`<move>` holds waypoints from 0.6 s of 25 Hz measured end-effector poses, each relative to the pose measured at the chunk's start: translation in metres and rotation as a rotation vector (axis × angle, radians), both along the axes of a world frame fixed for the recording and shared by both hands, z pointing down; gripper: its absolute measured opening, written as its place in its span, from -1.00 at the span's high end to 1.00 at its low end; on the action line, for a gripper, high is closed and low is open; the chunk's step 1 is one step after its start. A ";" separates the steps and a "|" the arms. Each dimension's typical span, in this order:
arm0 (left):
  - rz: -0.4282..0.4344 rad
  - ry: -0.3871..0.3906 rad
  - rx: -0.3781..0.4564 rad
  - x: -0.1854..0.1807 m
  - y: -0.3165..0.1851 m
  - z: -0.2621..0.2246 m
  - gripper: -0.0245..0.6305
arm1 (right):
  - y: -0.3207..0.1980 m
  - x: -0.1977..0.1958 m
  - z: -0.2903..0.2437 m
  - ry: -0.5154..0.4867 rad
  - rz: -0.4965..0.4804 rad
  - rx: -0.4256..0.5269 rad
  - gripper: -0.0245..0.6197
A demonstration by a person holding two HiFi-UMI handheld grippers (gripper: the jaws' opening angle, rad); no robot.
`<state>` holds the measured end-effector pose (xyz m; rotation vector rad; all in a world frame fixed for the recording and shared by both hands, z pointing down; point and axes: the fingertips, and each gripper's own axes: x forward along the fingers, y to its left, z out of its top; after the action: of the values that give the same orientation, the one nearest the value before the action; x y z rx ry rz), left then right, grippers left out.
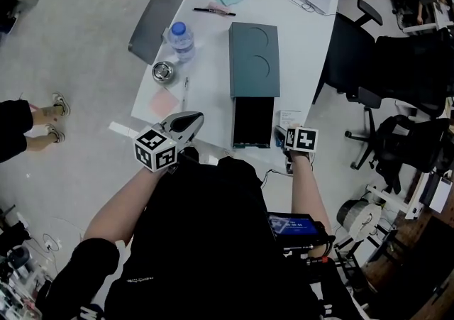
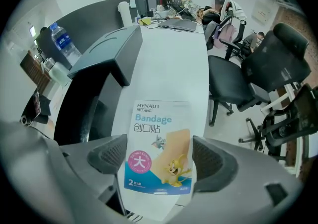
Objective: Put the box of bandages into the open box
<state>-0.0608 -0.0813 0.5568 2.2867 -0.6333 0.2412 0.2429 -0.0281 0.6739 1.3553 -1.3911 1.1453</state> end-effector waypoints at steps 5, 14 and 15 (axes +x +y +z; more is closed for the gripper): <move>0.005 0.002 -0.001 0.001 0.003 -0.001 0.91 | 0.002 0.001 -0.006 -0.016 0.008 0.012 -0.33; 0.027 0.028 -0.001 0.004 0.014 -0.003 0.91 | -0.006 -0.005 -0.046 -0.057 0.026 0.119 -0.33; 0.030 0.030 0.000 0.003 0.015 -0.004 0.91 | -0.009 -0.009 -0.053 -0.067 0.024 0.138 -0.33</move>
<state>-0.0578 -0.0659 0.5531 2.2971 -0.5837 0.2206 0.2339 -0.0368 0.6214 1.4451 -1.5300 1.1372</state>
